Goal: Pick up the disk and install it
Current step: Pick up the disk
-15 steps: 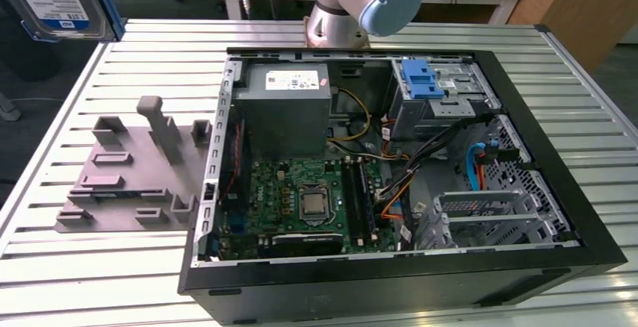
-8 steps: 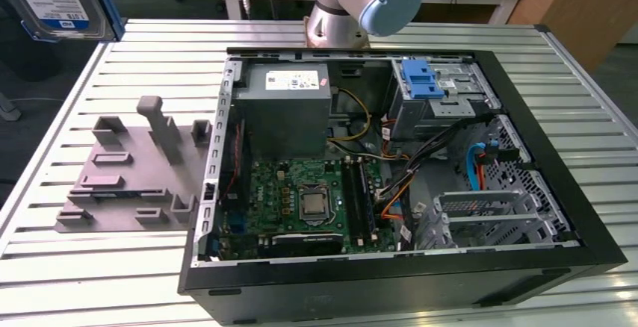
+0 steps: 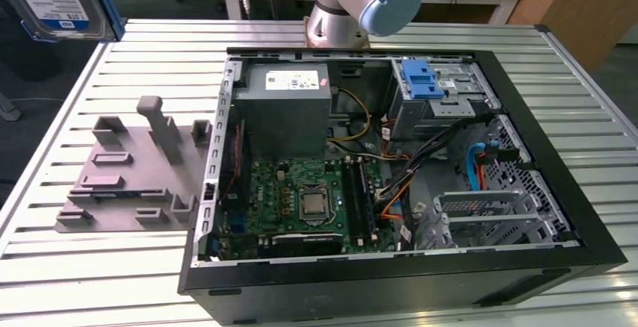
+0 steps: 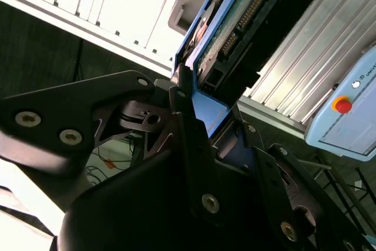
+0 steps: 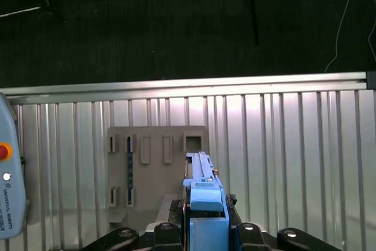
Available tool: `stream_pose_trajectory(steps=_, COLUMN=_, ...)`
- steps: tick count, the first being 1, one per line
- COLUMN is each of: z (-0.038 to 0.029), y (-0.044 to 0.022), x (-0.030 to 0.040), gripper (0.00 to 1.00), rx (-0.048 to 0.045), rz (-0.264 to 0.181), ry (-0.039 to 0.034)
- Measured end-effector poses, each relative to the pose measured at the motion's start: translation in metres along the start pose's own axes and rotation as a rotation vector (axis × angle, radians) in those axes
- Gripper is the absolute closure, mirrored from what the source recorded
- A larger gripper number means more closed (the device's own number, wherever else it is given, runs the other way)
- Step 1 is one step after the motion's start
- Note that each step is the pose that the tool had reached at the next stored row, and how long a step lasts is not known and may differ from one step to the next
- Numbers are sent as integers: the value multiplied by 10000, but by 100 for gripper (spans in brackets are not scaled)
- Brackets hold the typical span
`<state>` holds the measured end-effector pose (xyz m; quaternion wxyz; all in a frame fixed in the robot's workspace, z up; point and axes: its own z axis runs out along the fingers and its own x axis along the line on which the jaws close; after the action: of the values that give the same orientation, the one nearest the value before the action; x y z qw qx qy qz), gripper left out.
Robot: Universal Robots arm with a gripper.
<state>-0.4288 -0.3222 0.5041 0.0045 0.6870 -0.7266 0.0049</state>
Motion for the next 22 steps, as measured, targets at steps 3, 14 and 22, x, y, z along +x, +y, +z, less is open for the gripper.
stream_pose_trajectory(steps=3, z=1, y=-4, x=57, gripper=64, rx=23, rz=-4, ry=-1)
stream_pose_trajectory(steps=14, z=6, y=-57, x=295, gripper=64, rx=25, rz=-5, ry=-1)
stream_pose_trajectory(steps=22, z=9, y=-225, x=319, gripper=64, rx=26, rz=-5, ry=-1)
